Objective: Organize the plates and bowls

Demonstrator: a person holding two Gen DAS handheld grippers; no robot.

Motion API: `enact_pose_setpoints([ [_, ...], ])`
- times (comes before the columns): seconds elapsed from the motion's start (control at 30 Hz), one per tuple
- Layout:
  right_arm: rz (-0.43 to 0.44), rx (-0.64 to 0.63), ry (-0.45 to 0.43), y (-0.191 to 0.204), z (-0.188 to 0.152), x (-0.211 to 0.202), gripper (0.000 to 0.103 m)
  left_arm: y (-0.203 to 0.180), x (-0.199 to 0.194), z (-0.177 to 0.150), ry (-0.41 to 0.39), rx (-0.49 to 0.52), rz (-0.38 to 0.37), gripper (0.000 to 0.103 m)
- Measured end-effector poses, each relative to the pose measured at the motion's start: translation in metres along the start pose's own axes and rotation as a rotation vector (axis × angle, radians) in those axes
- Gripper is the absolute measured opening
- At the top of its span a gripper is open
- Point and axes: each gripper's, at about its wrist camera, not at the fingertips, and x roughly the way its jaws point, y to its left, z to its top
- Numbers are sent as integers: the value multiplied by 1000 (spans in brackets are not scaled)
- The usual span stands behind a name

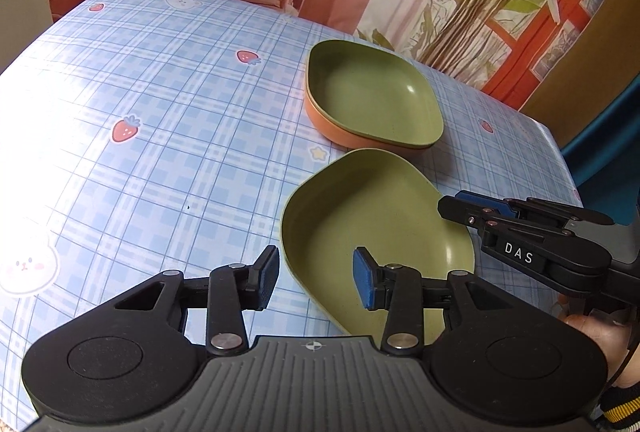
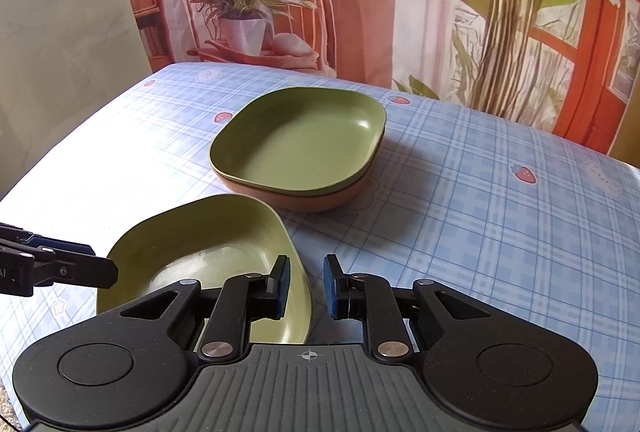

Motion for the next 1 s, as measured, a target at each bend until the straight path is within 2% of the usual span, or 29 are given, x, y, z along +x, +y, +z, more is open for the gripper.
enact_pose_setpoints([
  [0.33,12,-19,28,4,1,13,17,3,16,-10,57,-28,-54,40],
  [0.5,16,-12,35,3,1,18,19,-1,20,-9,52,-3,-39,37],
  [0.73,24,2,32,2,1,15,16,-2,14,1,17,11,-19,36],
  [1.0,29,4,-9,5,8,-3,16,-8,-2,17,-49,42,-13,36],
])
